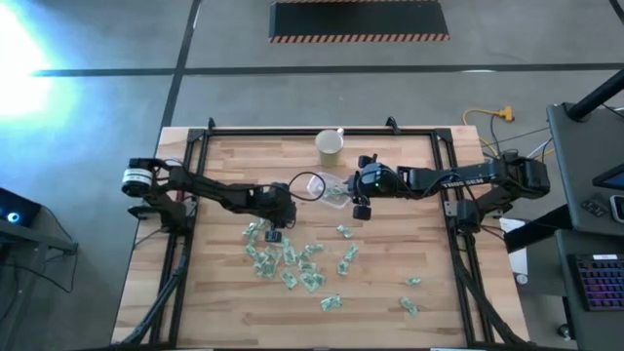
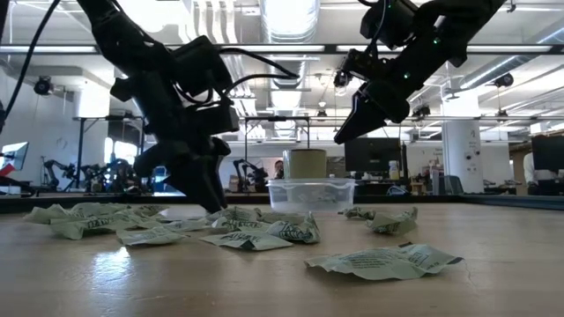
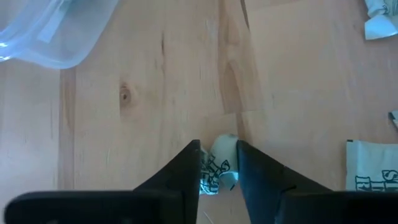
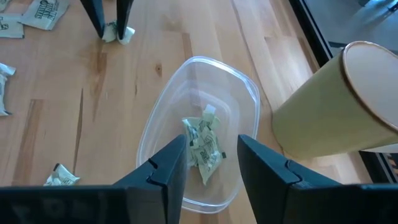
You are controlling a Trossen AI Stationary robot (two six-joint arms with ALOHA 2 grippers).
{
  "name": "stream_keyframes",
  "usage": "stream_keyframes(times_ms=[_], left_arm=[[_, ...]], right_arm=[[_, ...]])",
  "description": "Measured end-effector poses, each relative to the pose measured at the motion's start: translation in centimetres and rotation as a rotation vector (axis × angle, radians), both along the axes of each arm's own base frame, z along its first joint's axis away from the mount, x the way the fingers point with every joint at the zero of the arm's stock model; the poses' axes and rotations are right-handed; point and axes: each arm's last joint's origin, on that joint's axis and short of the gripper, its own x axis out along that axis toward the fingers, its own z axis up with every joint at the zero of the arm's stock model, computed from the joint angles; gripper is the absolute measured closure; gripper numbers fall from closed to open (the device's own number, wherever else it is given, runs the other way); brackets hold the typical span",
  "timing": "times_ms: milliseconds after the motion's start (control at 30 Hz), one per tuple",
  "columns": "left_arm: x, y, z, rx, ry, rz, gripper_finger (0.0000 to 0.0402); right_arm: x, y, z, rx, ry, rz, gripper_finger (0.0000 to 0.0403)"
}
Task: Pick and place items into bin
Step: Put the green stevia packet into the transparent bin
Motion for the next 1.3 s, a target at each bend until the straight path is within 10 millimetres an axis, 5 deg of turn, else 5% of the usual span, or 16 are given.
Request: stream_keyframes(times_ms=[400, 900, 1300], left_arm=[[-0.1, 0.0, 1.9, 0.023, -0.075, -0.022, 0.0386], [2.6, 1.1, 8.1, 0.269, -0.464, -0.104, 0.0398], [5.0, 4.1, 7.6, 0.199, -0.55, 0.065, 0.0399]], right_arm=[[0.0, 0.0, 0.0, -0.002, 0.003, 0.002, 0.0282], [-0.8, 0.1, 0.7, 0.007, 0.012, -0.005, 0.029], [-3.8, 0.6, 3.4, 0.075, -0.01, -0.072, 0.0306]])
